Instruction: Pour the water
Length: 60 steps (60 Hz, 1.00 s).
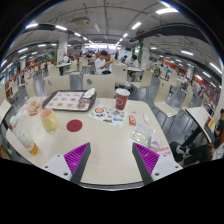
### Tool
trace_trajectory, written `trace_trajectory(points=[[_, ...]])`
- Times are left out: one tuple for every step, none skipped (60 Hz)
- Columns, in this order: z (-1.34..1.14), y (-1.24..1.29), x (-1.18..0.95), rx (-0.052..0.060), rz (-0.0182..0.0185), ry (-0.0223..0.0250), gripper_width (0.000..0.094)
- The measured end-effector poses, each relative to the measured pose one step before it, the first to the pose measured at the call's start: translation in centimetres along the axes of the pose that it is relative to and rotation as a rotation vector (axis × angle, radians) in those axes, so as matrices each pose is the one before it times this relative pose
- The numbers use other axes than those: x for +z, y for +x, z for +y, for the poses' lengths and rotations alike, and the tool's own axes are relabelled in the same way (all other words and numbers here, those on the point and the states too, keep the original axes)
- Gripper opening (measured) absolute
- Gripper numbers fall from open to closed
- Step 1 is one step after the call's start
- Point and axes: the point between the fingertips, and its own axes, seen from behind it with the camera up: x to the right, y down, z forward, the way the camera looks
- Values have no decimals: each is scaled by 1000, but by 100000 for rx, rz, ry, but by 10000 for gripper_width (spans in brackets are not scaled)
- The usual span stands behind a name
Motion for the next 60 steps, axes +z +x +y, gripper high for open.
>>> trace_trajectory(points=[[84, 20, -25, -6, 122, -202, 850], [1128, 658, 1655, -110, 207, 46, 849], [142, 52, -14, -29, 259, -141, 849], [199, 15, 13, -35, 236, -66, 849], [345, 82, 151, -91, 263, -54, 849], [273, 38, 78, -28, 220, -84, 850], [-834, -583, -1773, 45, 188, -517, 850], [288, -103, 113, -16, 187, -59, 851], [309, -120, 56, -41, 184, -73, 850], [332, -120, 64, -121, 245, -200, 851], [355, -130, 20, -148, 305, -317, 849], [348, -122, -59, -65, 322, -360, 848], [337, -148, -27, -57, 335, -310, 850], [344, -163, -91, -87, 310, -243, 849], [318, -190, -127, -97, 313, -199, 849], [318, -193, -178, -117, 285, -203, 847], [351, -233, -169, -76, 247, -173, 848], [370, -283, -189, -81, 175, -213, 847], [392, -305, -224, -78, 155, -368, 847], [460, -329, -237, -64, 120, -438, 848], [446, -362, -245, 16, 32, -395, 847], [401, -469, -279, 119, 22, -306, 846], [433, -470, -289, 147, -14, -313, 847], [483, -485, -294, 166, -42, -415, 847], [513, -530, -301, 186, -50, -520, 846], [504, -603, -327, 254, -82, -489, 848], [494, -591, -287, 299, -149, -393, 848], [480, -665, -278, 414, -236, -260, 848], [467, -719, -316, 470, -361, -134, 848], [428, -733, -243, 500, -391, 38, 847], [378, -769, -239, 520, -366, 76, 848], [388, -796, -217, 565, -342, 77, 847], [396, -839, -209, 498, -390, -49, 847], [394, -884, -139, 431, -449, -143, 844], [388, -958, -163, 365, -608, -214, 845], [372, -960, -133, 324, -567, -148, 845], [325, -927, -120, 339, -375, 43, 846], [228, -946, -87, 337, -330, 193, 846], [223, -981, -44, 322, -413, 208, 848], [180, -972, -29, 255, -441, 190, 849], [178, -978, 22, 197, -619, 227, 847], [140, -1025, 69, 136, -806, 330, 847], [97, -1062, 88, 15, -821, 389, 848], [95, -1050, 101, -39, -741, 424, 849], [37, -1015, 154, -28, -600, 476, 849], [7, -999, 170, 74, -552, 590, 848], [-9, -1007, 166, 104, -620, 616, 848], [-30, -1023, 190, 82, -693, 529, 849], [-49, -986, 259, 58, -771, 443, 848], [-89, -953, 215, 109, -764, 494, 850], [-152, -898, 285, 210, -684, 543, 852], [-182, -856, 310, 245, -640, 595, 848], [-199, -825, 291, 249, -566, 611, 848], [-220, -832, 256, 269, -578, 646, 849], [-209, -766, 320, 238, -659, 704, 848], [-229, -780, 318, 231, -771, 748, 850], [-269, -722, 337, 259, -731, 704, 850], [-241, -676, 322, 142, -404, 497, 848], [-254, -593, 365, 182, -452, 647, 850], [-321, -563, 360, 105, -361, 823, 848]])
